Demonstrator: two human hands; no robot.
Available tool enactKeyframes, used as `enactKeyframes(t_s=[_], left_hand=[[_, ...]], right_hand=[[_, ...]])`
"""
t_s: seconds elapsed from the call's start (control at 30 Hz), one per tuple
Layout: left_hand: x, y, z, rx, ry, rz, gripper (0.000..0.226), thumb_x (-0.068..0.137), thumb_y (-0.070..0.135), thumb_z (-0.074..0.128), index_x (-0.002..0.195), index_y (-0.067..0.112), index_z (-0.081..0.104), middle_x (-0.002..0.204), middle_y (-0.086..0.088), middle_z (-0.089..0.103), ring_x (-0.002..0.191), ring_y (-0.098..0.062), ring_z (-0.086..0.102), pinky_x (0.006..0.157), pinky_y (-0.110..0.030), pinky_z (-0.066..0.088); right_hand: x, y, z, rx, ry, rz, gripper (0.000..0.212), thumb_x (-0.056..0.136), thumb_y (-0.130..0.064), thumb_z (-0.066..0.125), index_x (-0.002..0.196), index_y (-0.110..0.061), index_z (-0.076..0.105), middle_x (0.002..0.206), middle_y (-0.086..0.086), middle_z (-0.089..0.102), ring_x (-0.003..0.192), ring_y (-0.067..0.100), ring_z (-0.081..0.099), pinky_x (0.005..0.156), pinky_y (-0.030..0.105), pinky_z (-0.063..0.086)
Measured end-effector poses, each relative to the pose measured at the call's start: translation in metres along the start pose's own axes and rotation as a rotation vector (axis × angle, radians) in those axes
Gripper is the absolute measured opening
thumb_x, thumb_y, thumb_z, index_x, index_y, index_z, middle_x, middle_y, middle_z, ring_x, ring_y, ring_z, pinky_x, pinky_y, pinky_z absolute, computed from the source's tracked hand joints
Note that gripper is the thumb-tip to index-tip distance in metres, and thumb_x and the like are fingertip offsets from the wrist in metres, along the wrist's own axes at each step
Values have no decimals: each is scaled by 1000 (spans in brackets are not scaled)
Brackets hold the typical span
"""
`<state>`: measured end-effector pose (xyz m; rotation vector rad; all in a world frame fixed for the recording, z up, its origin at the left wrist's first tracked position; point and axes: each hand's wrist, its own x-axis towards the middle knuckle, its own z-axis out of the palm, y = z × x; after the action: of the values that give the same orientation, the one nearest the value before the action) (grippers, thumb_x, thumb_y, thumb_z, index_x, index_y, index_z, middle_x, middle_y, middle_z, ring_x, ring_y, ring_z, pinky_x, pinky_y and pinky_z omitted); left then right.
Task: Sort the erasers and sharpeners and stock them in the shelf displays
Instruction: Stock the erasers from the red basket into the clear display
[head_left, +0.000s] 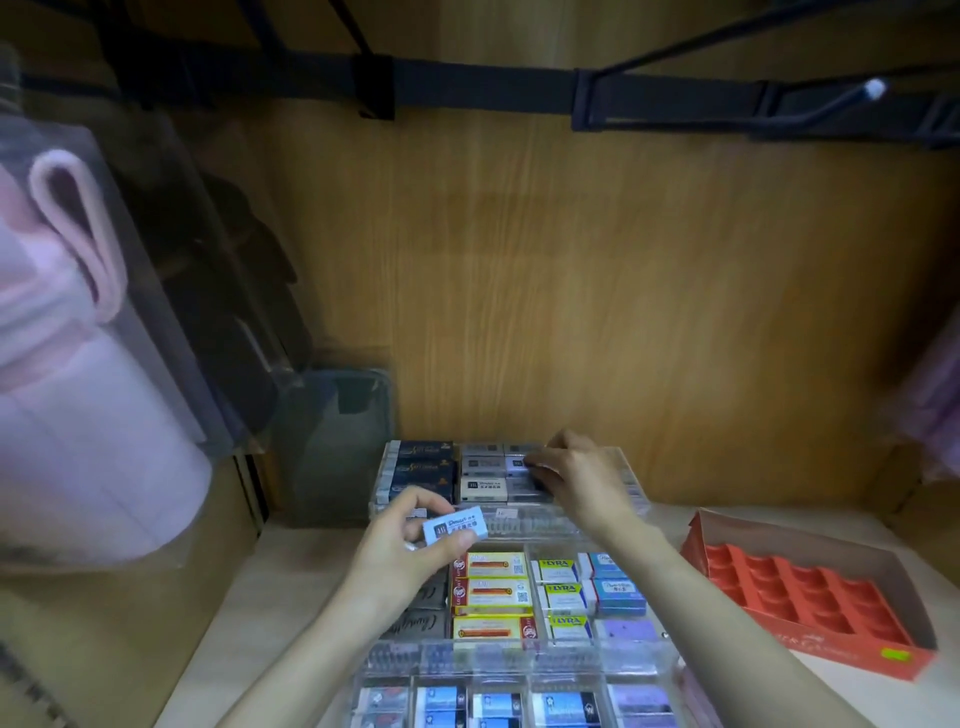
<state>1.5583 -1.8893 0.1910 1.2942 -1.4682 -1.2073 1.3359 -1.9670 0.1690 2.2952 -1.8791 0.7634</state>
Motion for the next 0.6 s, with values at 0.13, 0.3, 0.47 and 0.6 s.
enactKeyframes(t_s=[0.13, 0.3, 0.47, 0.6], left_hand=[[-4, -1, -1, 4, -36, 33, 24, 82, 13, 71, 100, 22, 58, 91, 3, 73, 75, 1, 66, 55, -10, 45], [-7, 1, -3, 1, -52, 155, 26, 80, 1, 70, 99, 17, 62, 87, 4, 73, 79, -1, 65, 70, -10, 48], [-8, -1, -6, 19, -74, 139, 29, 80, 6, 71, 103, 22, 61, 90, 3, 73, 84, -6, 66, 72, -14, 48], [-5, -14, -12, 18, 36, -2, 32, 85, 8, 64, 106, 27, 50, 97, 1, 62, 90, -15, 59, 79, -33, 50]], right_hand=[[-20, -21, -8, 99, 142, 62, 18, 87, -11, 58, 102, -11, 68, 94, 3, 55, 91, 25, 49, 72, 30, 30], [-76, -70, -27, 878, -193, 55, 33, 85, -28, 58, 117, -35, 58, 111, -13, 61, 105, 2, 55, 89, 14, 42], [-78, -72, -19, 638, -29, -23, 23, 84, -36, 67, 105, -36, 60, 98, -19, 60, 99, -1, 53, 86, 15, 38], [-54, -64, -7, 357, 73, 107, 33, 84, -36, 67, 110, -16, 67, 94, -4, 56, 98, 15, 45, 81, 25, 33]])
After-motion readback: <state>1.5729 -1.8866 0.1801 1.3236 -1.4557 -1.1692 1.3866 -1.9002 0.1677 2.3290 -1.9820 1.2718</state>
